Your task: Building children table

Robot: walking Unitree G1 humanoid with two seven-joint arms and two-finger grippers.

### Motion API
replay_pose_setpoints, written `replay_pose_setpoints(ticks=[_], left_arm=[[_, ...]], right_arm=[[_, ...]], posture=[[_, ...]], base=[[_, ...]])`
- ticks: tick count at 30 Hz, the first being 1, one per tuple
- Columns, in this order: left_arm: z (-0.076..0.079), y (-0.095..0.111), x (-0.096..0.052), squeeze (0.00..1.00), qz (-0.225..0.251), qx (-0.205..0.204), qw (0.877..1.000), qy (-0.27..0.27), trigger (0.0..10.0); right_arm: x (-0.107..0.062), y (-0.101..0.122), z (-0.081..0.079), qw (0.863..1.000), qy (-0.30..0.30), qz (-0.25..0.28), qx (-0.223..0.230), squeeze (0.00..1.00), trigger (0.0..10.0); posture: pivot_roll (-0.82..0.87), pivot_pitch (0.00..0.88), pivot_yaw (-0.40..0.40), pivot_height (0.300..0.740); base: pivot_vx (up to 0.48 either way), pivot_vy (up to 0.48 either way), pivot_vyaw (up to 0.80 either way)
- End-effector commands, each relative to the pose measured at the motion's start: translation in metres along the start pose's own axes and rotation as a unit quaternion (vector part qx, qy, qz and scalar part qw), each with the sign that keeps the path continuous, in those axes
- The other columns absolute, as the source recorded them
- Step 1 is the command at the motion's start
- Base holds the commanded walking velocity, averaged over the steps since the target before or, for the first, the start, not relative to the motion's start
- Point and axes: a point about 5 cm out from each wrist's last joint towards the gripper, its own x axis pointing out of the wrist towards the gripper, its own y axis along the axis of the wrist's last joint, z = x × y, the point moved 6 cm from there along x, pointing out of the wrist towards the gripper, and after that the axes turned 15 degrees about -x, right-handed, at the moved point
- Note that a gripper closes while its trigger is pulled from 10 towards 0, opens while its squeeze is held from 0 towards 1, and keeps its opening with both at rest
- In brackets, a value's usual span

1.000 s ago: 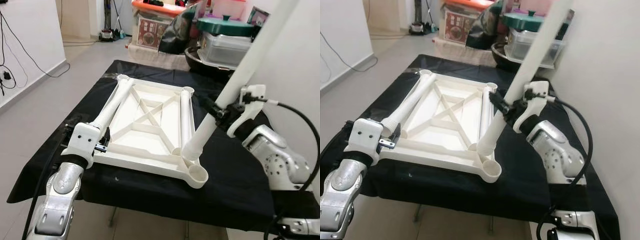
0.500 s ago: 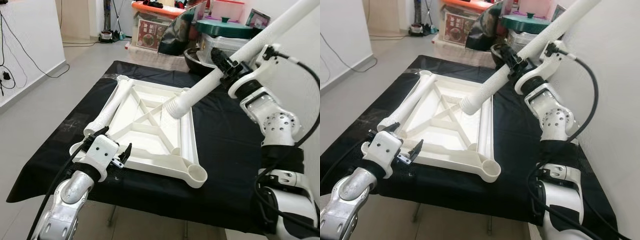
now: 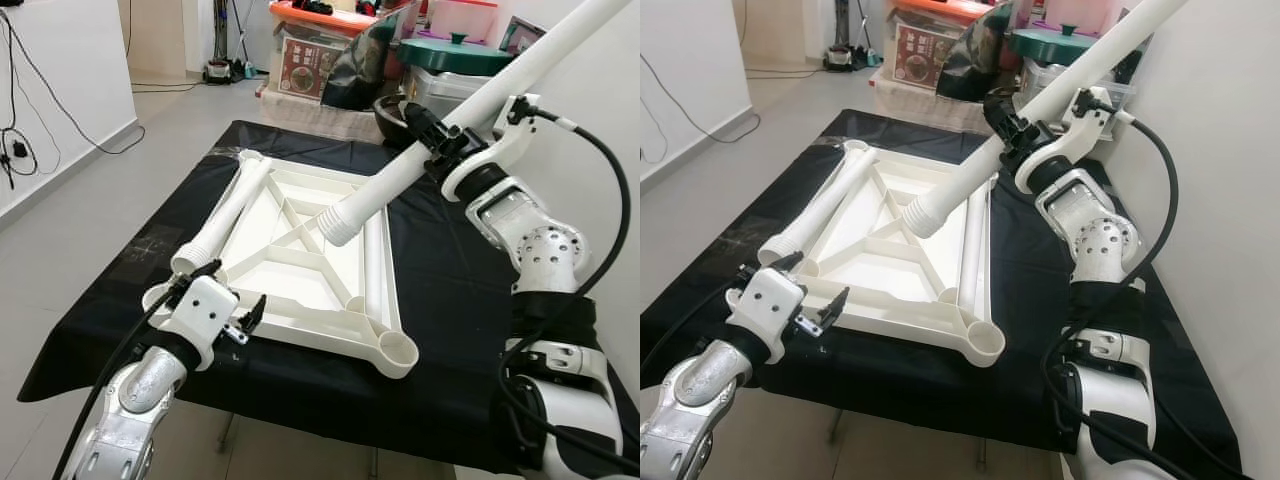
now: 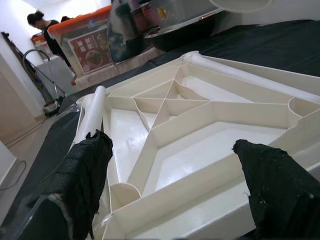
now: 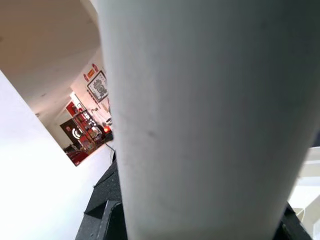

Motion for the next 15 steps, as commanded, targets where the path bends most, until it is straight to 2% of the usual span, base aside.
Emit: replay_pose_setpoints(ticks=[1,9,11,13,15], left_arm=[[0.004,-0.001,0.002,0.0,-0.002,0.008,1.0,-0.014,10.0],[0.003,0.001,0.005,0.0,0.002,0.013,1.0,-0.014,10.0],[0.005,0.0,0.004,0.0,0.0,0.011,1.0,-0.018,10.0],[0.005,0.0,0.004,0.0,-0.001,0.01,1.0,-0.02,10.0],[0.002,-0.001,0.001,0.0,-0.003,0.01,1.0,-0.017,10.0]], right_arm=[[-0.003,0.002,0.002,1.0,-0.005,0.007,0.005,0.0,0.0],[-0.004,-0.012,-0.007,1.0,0.009,-0.003,0.003,0.0,0.0],[-0.007,-0.018,-0.011,0.999,0.023,-0.01,-0.034,0.0,0.0],[-0.009,-0.019,-0.012,0.998,0.029,-0.013,-0.048,0.0,0.0],[-0.016,-0.017,-0.014,0.993,0.049,-0.023,-0.101,0.0,0.0]], posture=[[0.09,0.0,-0.155,0.74],[0.09,0.0,-0.154,0.74],[0.09,0.0,-0.153,0.74],[0.09,0.0,-0.153,0.74],[0.09,0.0,-0.155,0.74]], base=[[0.0,0.0,0.0],[0.0,0.0,0.0],[0.0,0.0,0.0],[0.0,0.0,0.0],[0.0,0.0,0.0]])
